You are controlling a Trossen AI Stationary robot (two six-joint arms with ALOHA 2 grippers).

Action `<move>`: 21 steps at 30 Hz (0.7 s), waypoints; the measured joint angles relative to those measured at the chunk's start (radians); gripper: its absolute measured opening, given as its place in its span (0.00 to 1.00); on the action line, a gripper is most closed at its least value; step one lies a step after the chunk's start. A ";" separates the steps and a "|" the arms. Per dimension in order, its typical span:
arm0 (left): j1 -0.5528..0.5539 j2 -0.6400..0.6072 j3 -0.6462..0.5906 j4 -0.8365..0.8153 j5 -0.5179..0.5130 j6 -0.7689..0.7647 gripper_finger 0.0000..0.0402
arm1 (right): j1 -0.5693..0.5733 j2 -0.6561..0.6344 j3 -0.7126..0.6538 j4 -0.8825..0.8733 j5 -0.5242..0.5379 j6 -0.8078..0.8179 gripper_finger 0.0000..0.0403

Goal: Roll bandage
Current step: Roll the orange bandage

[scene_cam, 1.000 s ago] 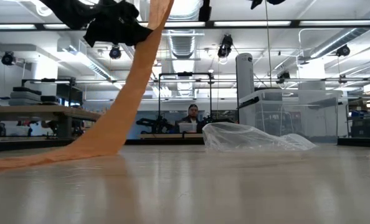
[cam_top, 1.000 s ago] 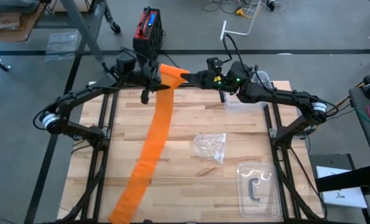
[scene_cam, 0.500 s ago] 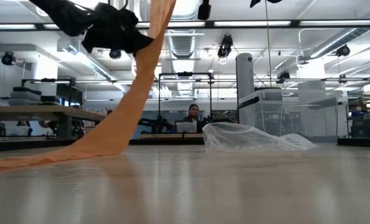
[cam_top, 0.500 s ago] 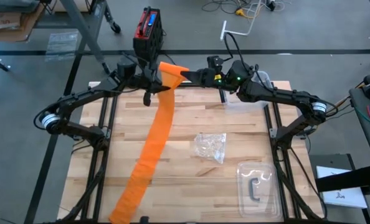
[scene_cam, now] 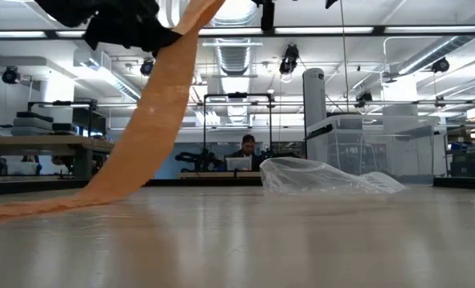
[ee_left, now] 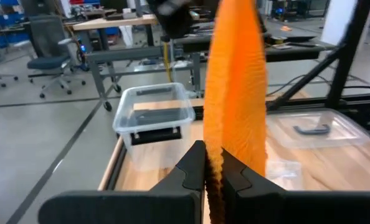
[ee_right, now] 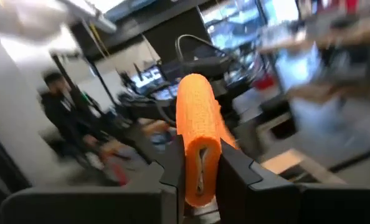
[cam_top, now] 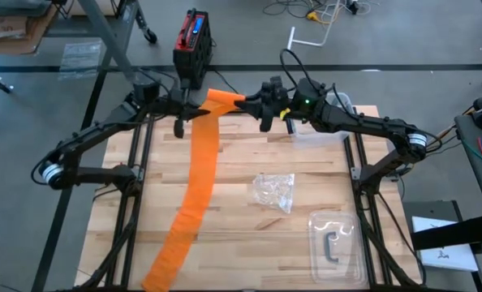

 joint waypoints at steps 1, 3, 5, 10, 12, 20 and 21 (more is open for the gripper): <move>0.001 -0.014 0.000 -0.021 0.000 -0.001 0.03 | 0.003 0.000 0.000 -0.001 0.001 -0.084 0.13; 0.001 -0.036 0.000 -0.039 -0.002 -0.019 0.07 | 0.011 0.000 0.000 0.001 0.007 -0.251 0.13; 0.000 -0.052 0.000 -0.039 0.001 -0.056 0.13 | 0.023 0.000 0.000 0.013 0.056 -0.397 0.14; -0.004 -0.058 0.000 -0.039 0.002 -0.107 0.32 | 0.046 0.000 -0.002 0.080 0.116 -0.680 0.13; -0.005 -0.048 0.000 -0.035 0.003 -0.113 0.40 | 0.051 0.000 -0.001 0.090 0.117 -0.774 0.12; -0.005 -0.029 0.000 0.071 0.004 -0.140 0.63 | 0.072 0.000 -0.002 0.074 0.153 -1.186 0.15; -0.005 -0.029 0.000 0.079 0.004 -0.140 0.64 | 0.077 0.001 -0.002 0.068 0.173 -1.236 0.14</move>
